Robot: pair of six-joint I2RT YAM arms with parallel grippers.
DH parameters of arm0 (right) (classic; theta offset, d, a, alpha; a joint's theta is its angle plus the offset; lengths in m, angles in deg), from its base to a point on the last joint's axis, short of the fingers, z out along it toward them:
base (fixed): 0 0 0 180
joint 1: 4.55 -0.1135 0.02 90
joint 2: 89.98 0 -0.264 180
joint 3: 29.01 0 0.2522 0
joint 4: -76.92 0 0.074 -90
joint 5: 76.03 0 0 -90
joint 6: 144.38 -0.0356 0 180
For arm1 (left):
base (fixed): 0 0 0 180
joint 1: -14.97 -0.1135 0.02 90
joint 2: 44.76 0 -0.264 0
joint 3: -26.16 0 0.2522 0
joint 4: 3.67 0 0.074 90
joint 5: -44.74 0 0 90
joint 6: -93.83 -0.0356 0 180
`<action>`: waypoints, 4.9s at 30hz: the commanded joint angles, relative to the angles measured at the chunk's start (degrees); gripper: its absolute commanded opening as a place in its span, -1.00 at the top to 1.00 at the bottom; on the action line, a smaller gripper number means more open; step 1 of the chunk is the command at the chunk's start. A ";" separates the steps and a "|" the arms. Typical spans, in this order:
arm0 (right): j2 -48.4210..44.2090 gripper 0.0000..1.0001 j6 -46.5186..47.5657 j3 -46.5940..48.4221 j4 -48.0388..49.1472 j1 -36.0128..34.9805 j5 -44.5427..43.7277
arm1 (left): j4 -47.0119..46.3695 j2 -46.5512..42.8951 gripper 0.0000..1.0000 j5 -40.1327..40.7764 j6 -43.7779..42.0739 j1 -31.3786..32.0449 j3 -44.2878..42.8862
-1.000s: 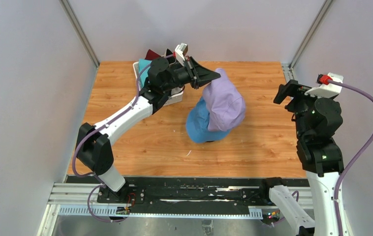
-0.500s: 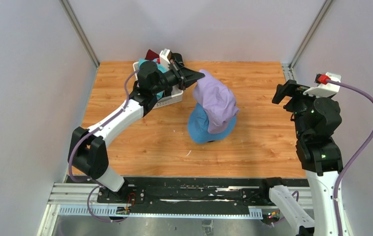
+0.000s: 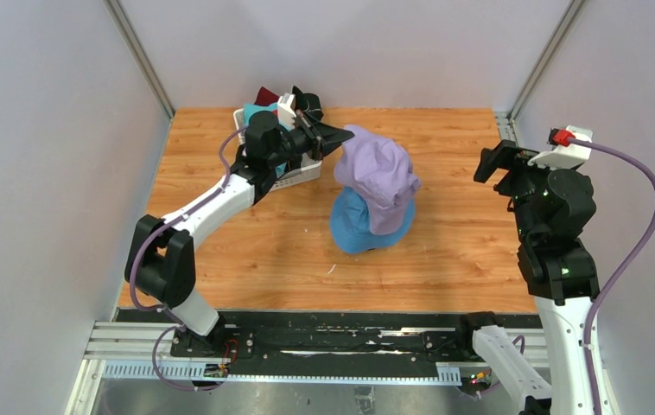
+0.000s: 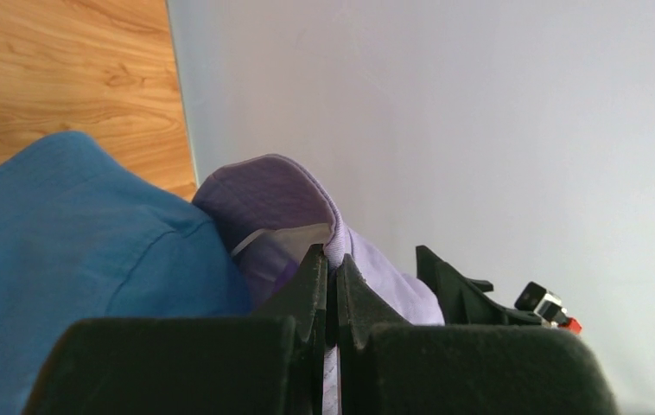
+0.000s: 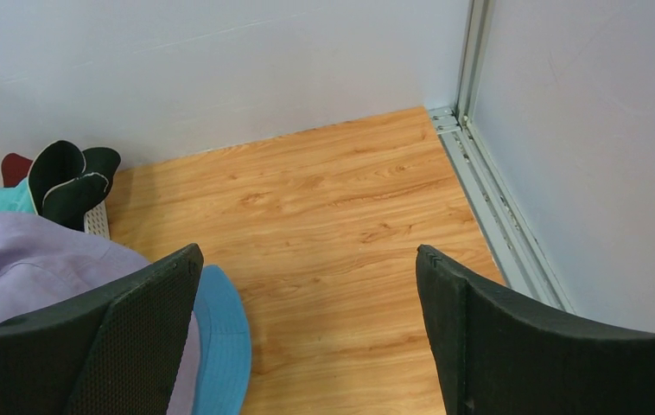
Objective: Stack the hats
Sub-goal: Stack the hat on the hat.
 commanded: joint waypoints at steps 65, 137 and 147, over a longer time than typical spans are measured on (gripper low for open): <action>3.79 -0.56 3.20 -18.54 3.40 -37.23 12.87 | -6.93 -10.55 1.00 16.82 -6.69 2.43 21.99; 4.77 0.03 6.70 -7.89 -0.25 -43.10 -3.25 | 2.24 -5.20 1.00 15.00 -10.64 3.25 13.14; 7.93 -0.03 10.05 -3.95 2.27 -42.94 -6.26 | 0.30 -7.91 0.99 15.40 -9.83 3.31 21.72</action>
